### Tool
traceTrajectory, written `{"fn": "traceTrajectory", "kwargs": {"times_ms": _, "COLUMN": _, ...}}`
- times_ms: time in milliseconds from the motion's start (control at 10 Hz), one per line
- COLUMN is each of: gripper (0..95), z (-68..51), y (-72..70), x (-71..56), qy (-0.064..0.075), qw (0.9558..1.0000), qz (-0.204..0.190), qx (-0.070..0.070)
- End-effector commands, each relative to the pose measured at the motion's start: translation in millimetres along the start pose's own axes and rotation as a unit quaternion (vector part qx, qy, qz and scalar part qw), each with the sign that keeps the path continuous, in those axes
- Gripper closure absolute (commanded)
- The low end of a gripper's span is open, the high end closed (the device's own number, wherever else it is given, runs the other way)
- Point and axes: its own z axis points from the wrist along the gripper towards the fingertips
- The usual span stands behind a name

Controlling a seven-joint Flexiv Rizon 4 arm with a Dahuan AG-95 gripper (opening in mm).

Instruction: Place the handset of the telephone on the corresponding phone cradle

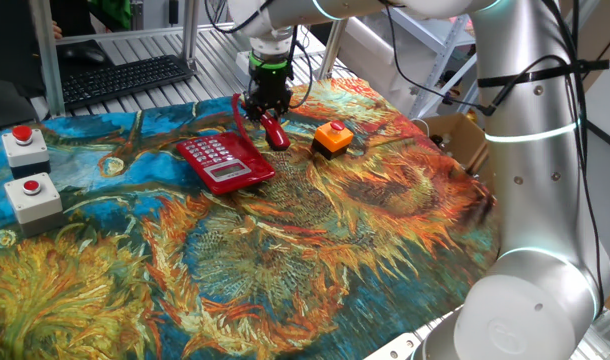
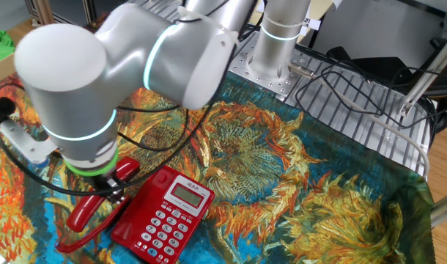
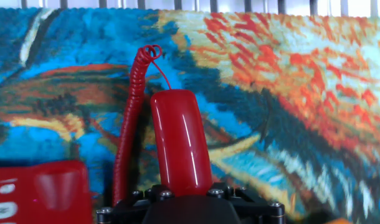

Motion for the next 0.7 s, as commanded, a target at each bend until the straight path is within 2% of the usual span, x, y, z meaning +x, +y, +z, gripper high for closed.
{"fn": "traceTrajectory", "kwargs": {"times_ms": 100, "gripper": 95.0, "z": 1.4, "y": 10.4, "x": 7.4, "qy": 0.001, "qw": 0.9999, "qz": 0.013, "qx": -0.002}}
{"fn": "traceTrajectory", "kwargs": {"times_ms": 400, "gripper": 95.0, "z": 4.7, "y": 25.4, "x": 16.6, "qy": 0.002, "qw": 0.9996, "qz": 0.026, "qx": -0.006}}
{"fn": "traceTrajectory", "kwargs": {"times_ms": 700, "gripper": 95.0, "z": 6.3, "y": 30.8, "x": 21.7, "qy": 0.001, "qw": 0.9998, "qz": 0.019, "qx": -0.008}}
